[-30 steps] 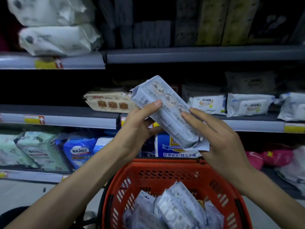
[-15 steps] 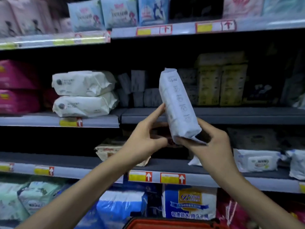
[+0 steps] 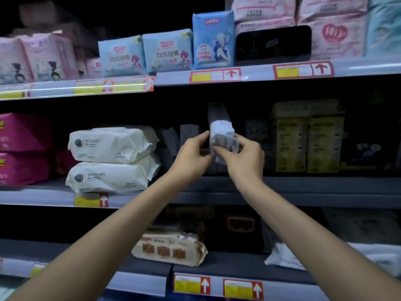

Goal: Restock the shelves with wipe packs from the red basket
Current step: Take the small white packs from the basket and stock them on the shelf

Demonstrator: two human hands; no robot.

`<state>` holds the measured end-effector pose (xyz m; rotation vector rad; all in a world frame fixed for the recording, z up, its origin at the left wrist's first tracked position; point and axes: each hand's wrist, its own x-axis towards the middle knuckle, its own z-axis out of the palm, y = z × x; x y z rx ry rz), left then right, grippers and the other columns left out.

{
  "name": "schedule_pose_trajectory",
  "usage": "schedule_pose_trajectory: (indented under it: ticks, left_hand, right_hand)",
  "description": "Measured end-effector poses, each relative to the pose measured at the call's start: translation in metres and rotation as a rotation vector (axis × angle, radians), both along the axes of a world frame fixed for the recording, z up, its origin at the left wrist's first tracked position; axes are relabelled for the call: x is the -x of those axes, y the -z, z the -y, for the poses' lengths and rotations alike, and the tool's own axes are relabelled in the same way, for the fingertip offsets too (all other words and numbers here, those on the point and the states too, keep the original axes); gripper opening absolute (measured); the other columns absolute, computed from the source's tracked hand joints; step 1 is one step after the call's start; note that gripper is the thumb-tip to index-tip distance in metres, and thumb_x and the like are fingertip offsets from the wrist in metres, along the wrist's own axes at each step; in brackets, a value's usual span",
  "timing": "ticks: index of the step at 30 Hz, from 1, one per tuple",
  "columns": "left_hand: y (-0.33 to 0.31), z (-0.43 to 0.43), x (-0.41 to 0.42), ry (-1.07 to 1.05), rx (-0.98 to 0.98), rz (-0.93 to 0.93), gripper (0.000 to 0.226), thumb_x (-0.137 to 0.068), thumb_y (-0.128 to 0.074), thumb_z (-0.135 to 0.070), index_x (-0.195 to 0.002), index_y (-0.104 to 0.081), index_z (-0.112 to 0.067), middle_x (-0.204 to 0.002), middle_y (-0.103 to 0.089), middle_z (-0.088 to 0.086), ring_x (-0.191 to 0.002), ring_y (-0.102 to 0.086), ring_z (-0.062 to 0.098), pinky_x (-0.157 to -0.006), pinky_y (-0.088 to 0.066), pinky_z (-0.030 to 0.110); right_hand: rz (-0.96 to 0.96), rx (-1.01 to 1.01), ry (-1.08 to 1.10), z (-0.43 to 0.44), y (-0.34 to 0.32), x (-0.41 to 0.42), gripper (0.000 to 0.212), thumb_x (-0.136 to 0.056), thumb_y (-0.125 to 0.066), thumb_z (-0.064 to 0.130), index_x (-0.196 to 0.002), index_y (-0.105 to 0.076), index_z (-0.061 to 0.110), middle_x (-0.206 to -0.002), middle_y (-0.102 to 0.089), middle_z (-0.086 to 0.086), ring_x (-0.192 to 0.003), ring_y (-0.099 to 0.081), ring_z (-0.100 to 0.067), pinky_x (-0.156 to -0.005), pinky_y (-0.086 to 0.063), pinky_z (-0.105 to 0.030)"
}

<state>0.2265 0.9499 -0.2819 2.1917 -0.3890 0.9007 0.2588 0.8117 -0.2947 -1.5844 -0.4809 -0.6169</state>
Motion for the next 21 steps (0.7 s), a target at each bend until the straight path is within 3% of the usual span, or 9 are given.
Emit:
schedule_pose_trajectory:
  ticks: [3,5,7,11,14,18,21]
  left_hand:
    - [-0.012,-0.009,-0.026,-0.382,0.056,0.053,0.013,-0.092,-0.067,-0.01,-0.1,-0.074,-0.017,-0.088,-0.076,0.0,-0.083,-0.073,0.018,-0.071,-0.062,0.042]
    - [-0.009,-0.017,-0.038,-0.451,0.133,-0.046,0.008,-0.089,-0.066,-0.007,-0.091,-0.072,-0.011,-0.083,-0.074,0.006,-0.078,-0.072,0.026,-0.066,-0.062,0.044]
    - [0.001,-0.02,-0.043,-0.428,0.172,-0.153,0.01,-0.087,-0.064,-0.005,-0.095,-0.068,-0.01,-0.085,-0.072,0.008,-0.079,-0.071,0.029,-0.064,-0.062,0.044]
    - [0.017,-0.022,-0.039,-0.297,0.3,-0.207,0.045,-0.088,-0.064,0.002,-0.128,-0.063,-0.018,-0.102,-0.074,0.005,-0.087,-0.07,0.021,-0.07,-0.06,0.035]
    - [0.023,-0.021,-0.035,-0.206,0.386,-0.262,0.074,-0.089,-0.067,0.003,-0.156,-0.043,-0.017,-0.13,-0.067,0.004,-0.111,-0.066,0.019,-0.081,-0.056,0.029]
    - [0.028,-0.017,-0.02,-0.145,0.373,-0.322,0.089,-0.088,-0.076,-0.002,-0.163,-0.028,-0.015,-0.15,-0.054,0.007,-0.132,-0.056,0.023,-0.1,-0.051,0.032]
    - [0.027,-0.013,0.0,-0.14,0.276,-0.334,0.088,-0.089,-0.079,-0.011,-0.163,-0.029,-0.019,-0.147,-0.056,0.007,-0.125,-0.059,0.021,-0.091,-0.051,0.03]
  right_hand:
    - [-0.05,0.09,0.134,-0.031,-0.024,-0.032,0.02,-0.084,-0.082,0.028,-0.083,-0.069,0.013,-0.078,-0.069,-0.001,-0.071,-0.067,-0.015,-0.051,-0.051,-0.028]
    - [-0.112,0.192,0.16,-0.047,-0.029,-0.046,0.024,-0.087,-0.079,0.022,-0.076,-0.061,0.01,-0.077,-0.063,-0.003,-0.068,-0.061,-0.018,-0.044,-0.038,-0.022]
    - [-0.18,0.276,0.155,-0.054,-0.025,-0.054,0.024,-0.09,-0.076,0.018,-0.076,-0.059,0.009,-0.078,-0.06,-0.003,-0.064,-0.055,-0.014,-0.043,-0.033,-0.02]
    - [-0.206,0.267,0.105,-0.049,-0.021,-0.058,0.02,-0.089,-0.079,0.019,-0.093,-0.063,0.007,-0.1,-0.068,-0.011,-0.083,-0.063,-0.022,-0.061,-0.049,-0.027]
    - [-0.179,0.29,0.047,-0.038,-0.019,-0.047,0.045,-0.085,-0.084,0.025,-0.121,-0.064,0.006,-0.105,-0.065,-0.006,-0.091,-0.06,-0.021,-0.072,-0.049,-0.031]
    - [-0.208,0.337,-0.023,-0.022,-0.013,-0.031,0.077,-0.081,-0.087,0.023,-0.148,-0.05,0.013,-0.14,-0.06,-0.008,-0.129,-0.057,-0.028,-0.095,-0.05,-0.034]
    - [-0.203,0.391,-0.051,-0.007,-0.012,-0.016,0.085,-0.084,-0.085,0.027,-0.155,-0.039,0.017,-0.154,-0.048,-0.006,-0.141,-0.046,-0.028,-0.105,-0.045,-0.036]
